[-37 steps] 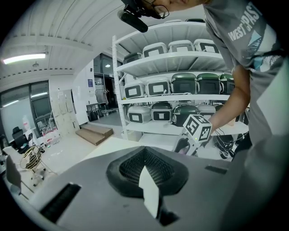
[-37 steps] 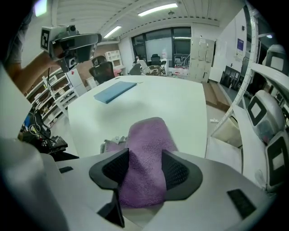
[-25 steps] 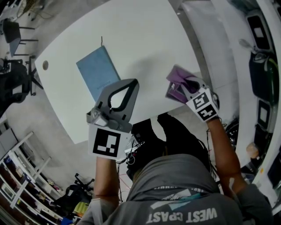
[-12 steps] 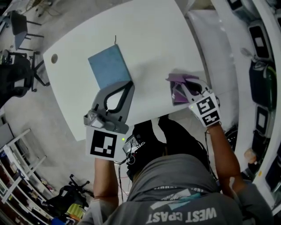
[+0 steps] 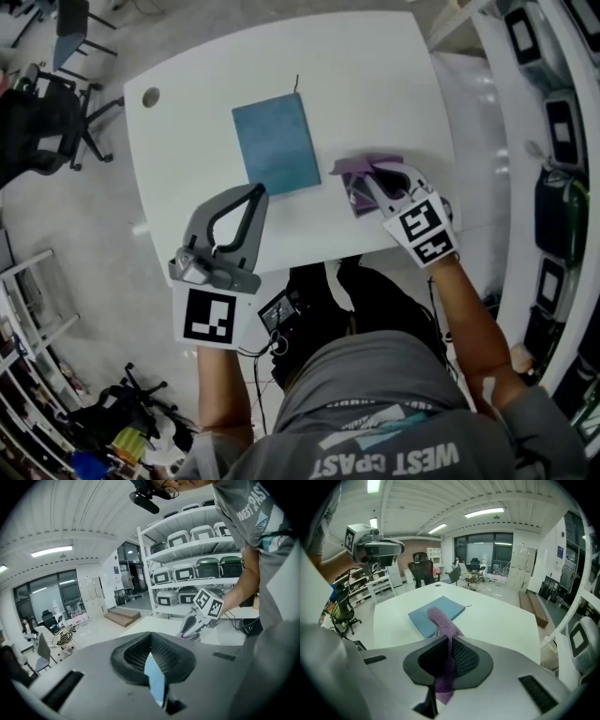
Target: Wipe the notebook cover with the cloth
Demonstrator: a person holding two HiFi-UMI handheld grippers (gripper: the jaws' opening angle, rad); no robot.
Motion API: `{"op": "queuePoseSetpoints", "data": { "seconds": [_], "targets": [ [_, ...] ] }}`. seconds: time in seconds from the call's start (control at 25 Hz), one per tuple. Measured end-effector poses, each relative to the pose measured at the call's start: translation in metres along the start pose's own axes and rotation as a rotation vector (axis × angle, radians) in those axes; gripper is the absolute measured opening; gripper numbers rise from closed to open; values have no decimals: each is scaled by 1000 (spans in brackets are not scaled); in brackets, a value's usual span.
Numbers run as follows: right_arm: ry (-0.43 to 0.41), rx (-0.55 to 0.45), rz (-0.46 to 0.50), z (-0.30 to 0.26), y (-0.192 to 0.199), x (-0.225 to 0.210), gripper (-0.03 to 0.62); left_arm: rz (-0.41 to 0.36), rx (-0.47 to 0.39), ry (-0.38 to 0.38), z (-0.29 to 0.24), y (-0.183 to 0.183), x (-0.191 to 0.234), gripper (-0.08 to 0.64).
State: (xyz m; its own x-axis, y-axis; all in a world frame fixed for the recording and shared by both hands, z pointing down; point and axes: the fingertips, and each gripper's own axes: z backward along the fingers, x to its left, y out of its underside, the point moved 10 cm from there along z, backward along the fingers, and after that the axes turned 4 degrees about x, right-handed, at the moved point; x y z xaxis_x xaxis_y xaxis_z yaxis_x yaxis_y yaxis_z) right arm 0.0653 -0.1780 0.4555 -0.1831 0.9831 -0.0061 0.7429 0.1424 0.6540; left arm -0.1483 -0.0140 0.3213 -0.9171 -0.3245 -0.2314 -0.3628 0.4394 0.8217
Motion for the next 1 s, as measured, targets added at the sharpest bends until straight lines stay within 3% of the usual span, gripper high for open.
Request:
{"op": "queuePoseSetpoints", "data": {
  "seconds": [0.2, 0.6, 1.0],
  "targets": [
    [-68, 10, 62, -40, -28, 27, 49, 50, 29, -64, 28, 28, 16, 3],
    [-152, 140, 116, -108, -44, 71, 49, 118, 57, -126, 65, 75, 42, 3],
    [-300, 128, 255, -154, -102, 149, 49, 172, 90, -166, 95, 108, 55, 3]
  ]
}}
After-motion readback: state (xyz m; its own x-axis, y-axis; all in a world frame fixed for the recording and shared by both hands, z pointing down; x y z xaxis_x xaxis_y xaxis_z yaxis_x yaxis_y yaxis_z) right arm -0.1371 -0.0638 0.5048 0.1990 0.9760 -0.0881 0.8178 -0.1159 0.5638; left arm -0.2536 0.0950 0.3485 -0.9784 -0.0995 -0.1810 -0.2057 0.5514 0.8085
